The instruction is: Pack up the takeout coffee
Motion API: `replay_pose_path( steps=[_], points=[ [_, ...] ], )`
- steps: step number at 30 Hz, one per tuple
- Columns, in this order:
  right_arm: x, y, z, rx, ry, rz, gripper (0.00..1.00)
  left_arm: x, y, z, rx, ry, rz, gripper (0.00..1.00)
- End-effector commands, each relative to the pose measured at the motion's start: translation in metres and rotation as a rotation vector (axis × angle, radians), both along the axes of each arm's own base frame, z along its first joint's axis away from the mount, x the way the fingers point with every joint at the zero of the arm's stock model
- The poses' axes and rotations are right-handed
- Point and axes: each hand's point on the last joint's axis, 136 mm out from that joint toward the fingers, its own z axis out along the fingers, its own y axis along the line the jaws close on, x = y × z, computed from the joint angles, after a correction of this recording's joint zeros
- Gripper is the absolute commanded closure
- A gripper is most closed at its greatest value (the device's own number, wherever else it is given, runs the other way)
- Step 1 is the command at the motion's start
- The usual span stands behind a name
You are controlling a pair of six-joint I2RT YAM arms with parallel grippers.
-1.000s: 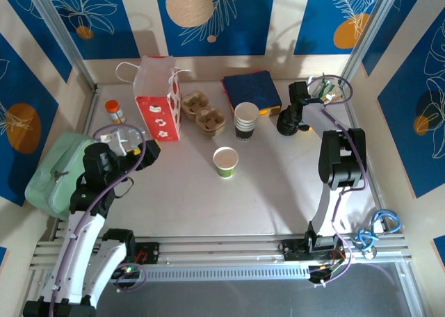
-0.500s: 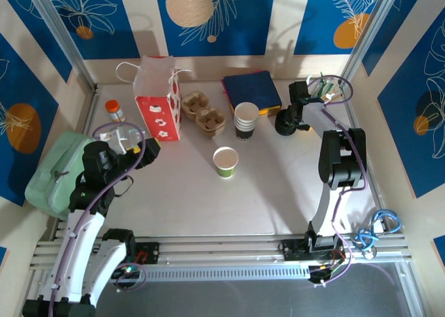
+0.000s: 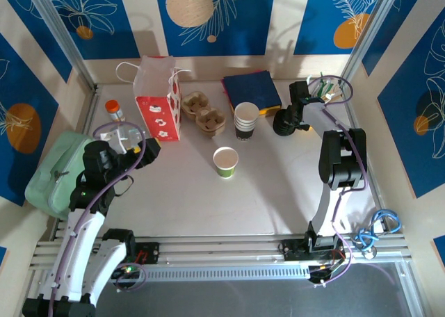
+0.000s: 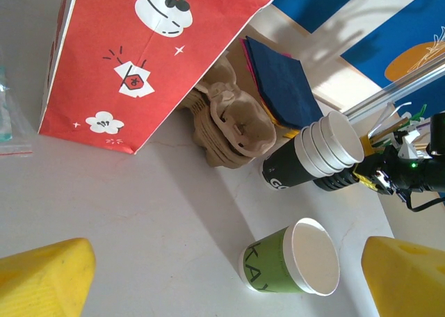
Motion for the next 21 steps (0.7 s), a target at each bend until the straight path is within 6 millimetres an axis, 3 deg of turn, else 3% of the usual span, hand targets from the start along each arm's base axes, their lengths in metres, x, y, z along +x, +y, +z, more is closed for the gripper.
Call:
replay_pose_path(
  steps=[1,21],
  points=[
    [-0.003,0.011,0.028,0.034,-0.054,0.048,0.84,-0.001,0.0,0.018,0.013,-0.055,-0.003,0.02],
    [-0.044,0.039,0.076,0.08,-0.1,0.14,0.84,-0.006,0.001,0.021,0.014,-0.061,-0.002,0.02]
  ],
)
